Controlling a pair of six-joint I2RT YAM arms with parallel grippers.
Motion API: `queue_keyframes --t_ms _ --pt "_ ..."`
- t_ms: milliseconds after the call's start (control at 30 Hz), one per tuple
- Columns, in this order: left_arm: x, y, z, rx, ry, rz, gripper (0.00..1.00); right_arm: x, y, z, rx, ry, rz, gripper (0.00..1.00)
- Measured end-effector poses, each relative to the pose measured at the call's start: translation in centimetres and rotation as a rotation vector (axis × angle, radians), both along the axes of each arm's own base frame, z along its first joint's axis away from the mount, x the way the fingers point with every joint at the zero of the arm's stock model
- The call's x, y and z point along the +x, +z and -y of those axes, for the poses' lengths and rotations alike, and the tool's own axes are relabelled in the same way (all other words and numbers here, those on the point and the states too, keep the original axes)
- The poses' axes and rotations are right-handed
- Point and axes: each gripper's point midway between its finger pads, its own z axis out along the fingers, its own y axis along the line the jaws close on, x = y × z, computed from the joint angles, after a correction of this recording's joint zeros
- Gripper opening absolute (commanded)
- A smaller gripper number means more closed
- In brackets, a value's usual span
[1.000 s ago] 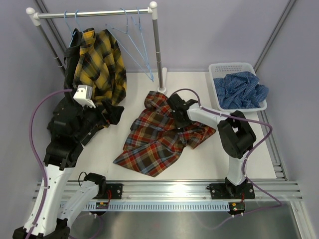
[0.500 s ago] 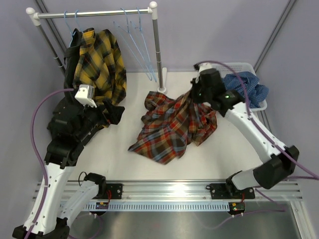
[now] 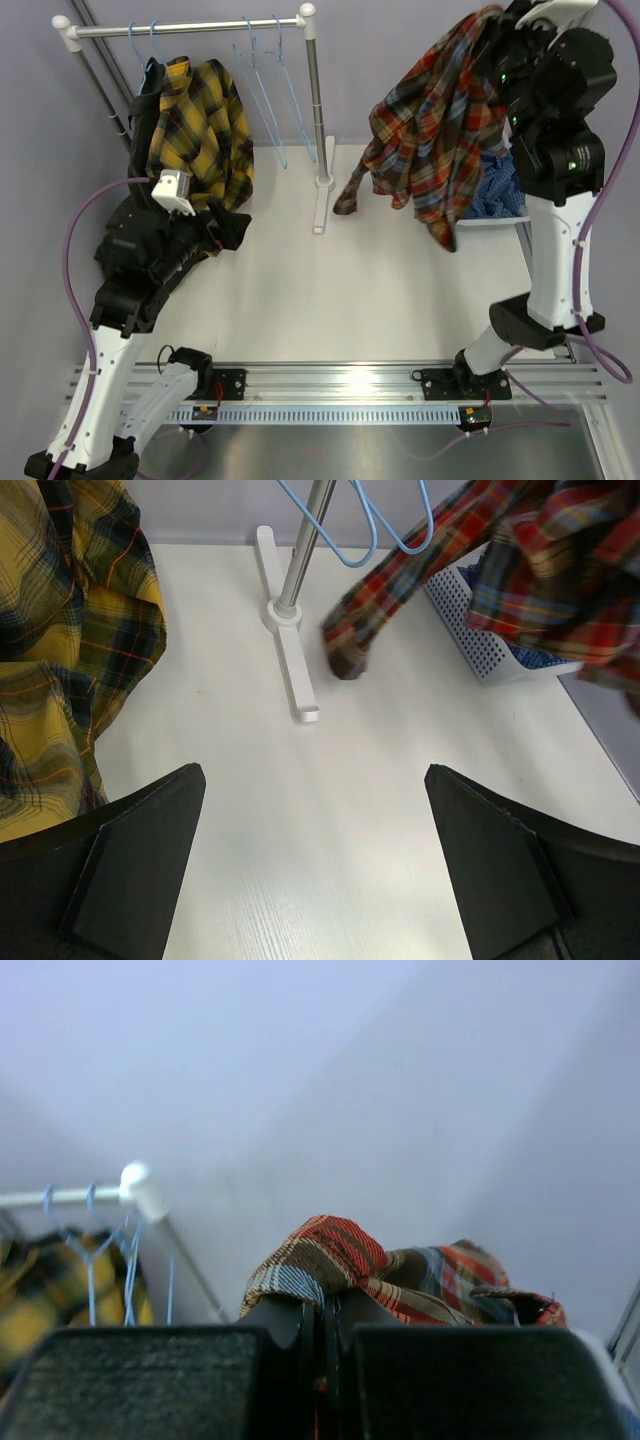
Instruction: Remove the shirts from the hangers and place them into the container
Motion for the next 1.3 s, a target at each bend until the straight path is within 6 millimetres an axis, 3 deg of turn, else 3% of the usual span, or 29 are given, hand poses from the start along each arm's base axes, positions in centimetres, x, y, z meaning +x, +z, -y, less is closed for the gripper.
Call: queue_keyframes --t_ms 67,133,333,600,1033,1300 --pt "0.0 0.0 0.0 -0.004 0.000 -0.001 0.99 1.2 2.5 1.7 0.017 -0.055 0.079 0.00" --pt "-0.1 0.1 0.0 -0.009 0.000 -0.002 0.99 2.4 3.4 3.2 0.025 -0.106 0.116 0.00" --pt "-0.2 -0.8 0.2 -0.021 -0.005 -0.026 0.99 5.8 2.3 8.2 0.022 -0.250 0.120 0.00" --pt "-0.1 -1.4 0.3 -0.021 -0.007 -0.042 0.99 6.8 2.5 16.3 0.075 -0.401 0.149 0.00" --pt "0.5 -2.8 0.8 -0.014 -0.019 -0.091 0.99 5.5 4.3 21.7 0.204 -0.414 0.236 0.00" --pt "0.8 -3.3 1.1 -0.021 -0.026 -0.120 0.99 5.0 5.0 23.1 0.233 -0.400 0.269 0.00"
